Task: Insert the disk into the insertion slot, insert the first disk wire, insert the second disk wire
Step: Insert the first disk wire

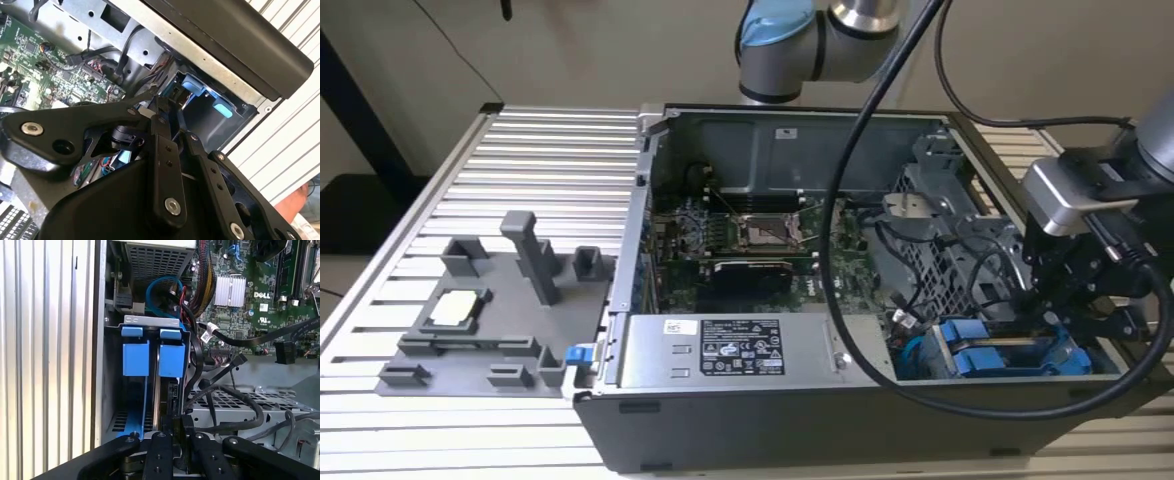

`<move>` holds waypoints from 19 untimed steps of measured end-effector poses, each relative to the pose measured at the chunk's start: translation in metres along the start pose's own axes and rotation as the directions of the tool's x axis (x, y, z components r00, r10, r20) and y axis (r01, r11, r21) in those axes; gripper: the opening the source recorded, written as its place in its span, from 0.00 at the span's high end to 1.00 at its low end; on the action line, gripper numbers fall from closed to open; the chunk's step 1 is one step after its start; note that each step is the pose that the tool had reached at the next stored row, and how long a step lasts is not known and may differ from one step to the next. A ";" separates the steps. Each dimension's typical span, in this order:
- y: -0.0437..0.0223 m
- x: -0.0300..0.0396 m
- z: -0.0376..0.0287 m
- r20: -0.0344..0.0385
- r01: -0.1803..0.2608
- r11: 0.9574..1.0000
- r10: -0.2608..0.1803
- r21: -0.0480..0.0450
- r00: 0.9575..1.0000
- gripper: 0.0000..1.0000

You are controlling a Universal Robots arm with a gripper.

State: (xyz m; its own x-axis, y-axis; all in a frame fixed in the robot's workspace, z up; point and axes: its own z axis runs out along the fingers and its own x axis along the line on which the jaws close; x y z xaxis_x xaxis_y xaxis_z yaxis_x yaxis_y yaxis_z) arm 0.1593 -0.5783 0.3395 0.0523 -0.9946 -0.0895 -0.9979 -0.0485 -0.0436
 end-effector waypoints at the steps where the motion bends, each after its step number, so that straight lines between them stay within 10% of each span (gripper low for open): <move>1: 0.0000 0.0000 0.0000 0.000 0.000 1.000 0.000 0.000 1.000 0.81; 19: -0.0025 0.0013 0.0006 -0.001 -0.015 1.000 0.015 0.001 1.000 0.81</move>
State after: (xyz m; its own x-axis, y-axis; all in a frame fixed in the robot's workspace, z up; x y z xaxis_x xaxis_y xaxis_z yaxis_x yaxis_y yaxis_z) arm 0.1619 -0.5795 0.3388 0.0370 -0.9953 -0.0892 -0.9985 -0.0332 -0.0436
